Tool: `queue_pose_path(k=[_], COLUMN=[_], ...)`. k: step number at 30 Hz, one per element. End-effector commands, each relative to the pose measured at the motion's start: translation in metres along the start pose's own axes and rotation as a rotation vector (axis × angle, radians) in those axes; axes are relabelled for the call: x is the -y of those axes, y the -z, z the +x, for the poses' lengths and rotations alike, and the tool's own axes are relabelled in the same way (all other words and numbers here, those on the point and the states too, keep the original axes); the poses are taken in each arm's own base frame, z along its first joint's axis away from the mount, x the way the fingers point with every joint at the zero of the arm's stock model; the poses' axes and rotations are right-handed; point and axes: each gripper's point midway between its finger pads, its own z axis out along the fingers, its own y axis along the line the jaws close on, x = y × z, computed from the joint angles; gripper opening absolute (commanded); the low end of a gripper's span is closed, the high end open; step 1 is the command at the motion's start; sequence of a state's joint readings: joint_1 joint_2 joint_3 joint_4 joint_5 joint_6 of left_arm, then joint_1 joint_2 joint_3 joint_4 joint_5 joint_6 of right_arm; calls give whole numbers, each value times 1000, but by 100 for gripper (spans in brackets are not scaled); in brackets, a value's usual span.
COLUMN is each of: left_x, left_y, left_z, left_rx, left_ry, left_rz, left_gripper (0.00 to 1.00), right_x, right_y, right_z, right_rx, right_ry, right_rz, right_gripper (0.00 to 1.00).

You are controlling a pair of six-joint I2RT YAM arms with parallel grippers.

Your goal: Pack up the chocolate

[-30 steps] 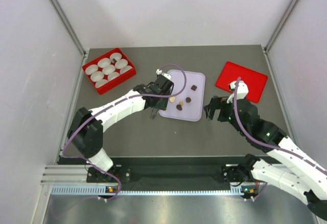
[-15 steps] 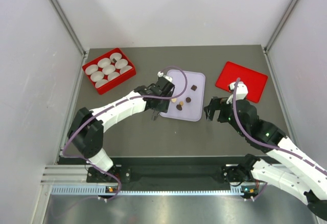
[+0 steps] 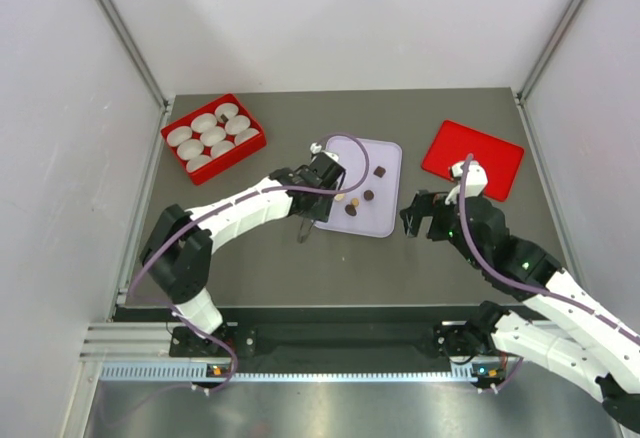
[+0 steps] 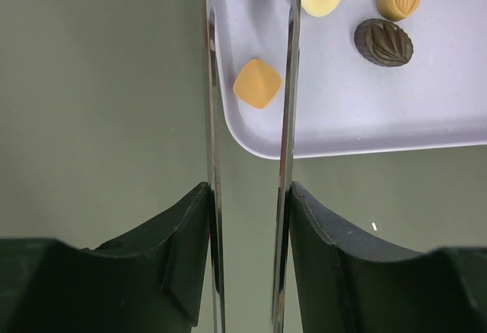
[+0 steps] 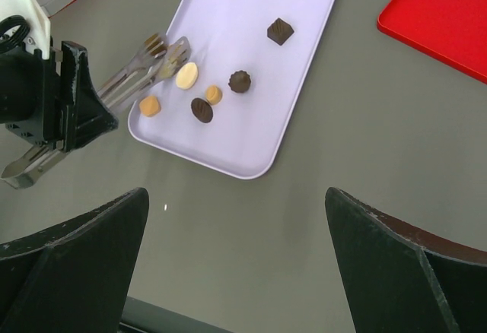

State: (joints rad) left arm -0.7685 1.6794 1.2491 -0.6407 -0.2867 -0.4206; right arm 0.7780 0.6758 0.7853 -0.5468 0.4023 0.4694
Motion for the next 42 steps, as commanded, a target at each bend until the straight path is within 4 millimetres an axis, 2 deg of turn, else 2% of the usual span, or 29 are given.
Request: queue_pose_path(k=[1, 4, 10, 17, 20, 23, 26, 32, 33, 35, 36, 37, 38, 41, 42], left_x=[6, 10, 14, 17, 12, -1, -18, -75, -93, -115, -136, -146, -165, -191, -206], left_y=[3, 3, 17, 43, 45, 43, 40, 29, 26, 23, 22, 18, 20, 23, 23], left_z=[-21, -23, -32, -66, -79, -91, -103, -119, -121, -121, -121, -120, -121, -125, -124], left_rx=[51, 49, 65, 109, 136, 159, 178, 209, 214, 227, 230, 241, 255, 302, 310], left_ry=[16, 17, 26, 38, 38, 41, 64, 162, 189, 225, 264, 287, 324, 380, 411], left_rz=[-2, 16, 47, 53, 26, -30, -73, -156, -184, -220, -248, -258, -280, -315, -336], left_gripper=[48, 47, 34, 33, 33, 32, 32, 31, 31, 31, 31, 30, 31, 31, 31], right_x=[-1, 0, 2, 1, 0, 0, 0, -2, -1, -1, -2, -1, -1, -1, -1], right_y=[2, 2, 3, 2, 2, 4, 5, 6, 6, 6, 6, 6, 5, 4, 3], right_z=[-7, -8, -8, -7, -8, -8, -10, -12, -11, -11, -11, -10, -10, -9, -9], right_rx=[32, 37, 40, 39, 41, 44, 48, 50, 49, 48, 50, 46, 46, 42, 43], right_ry=[-15, -14, -11, -16, -15, -19, -23, -24, -22, -21, -23, -20, -20, -16, -16], right_rz=[-1, 2, 9, 4, 2, -3, -9, -15, -13, -12, -16, -13, -13, -9, -8], right_gripper=[100, 100, 100, 100, 100, 100, 100, 100, 100, 100, 100, 100, 100, 100, 100])
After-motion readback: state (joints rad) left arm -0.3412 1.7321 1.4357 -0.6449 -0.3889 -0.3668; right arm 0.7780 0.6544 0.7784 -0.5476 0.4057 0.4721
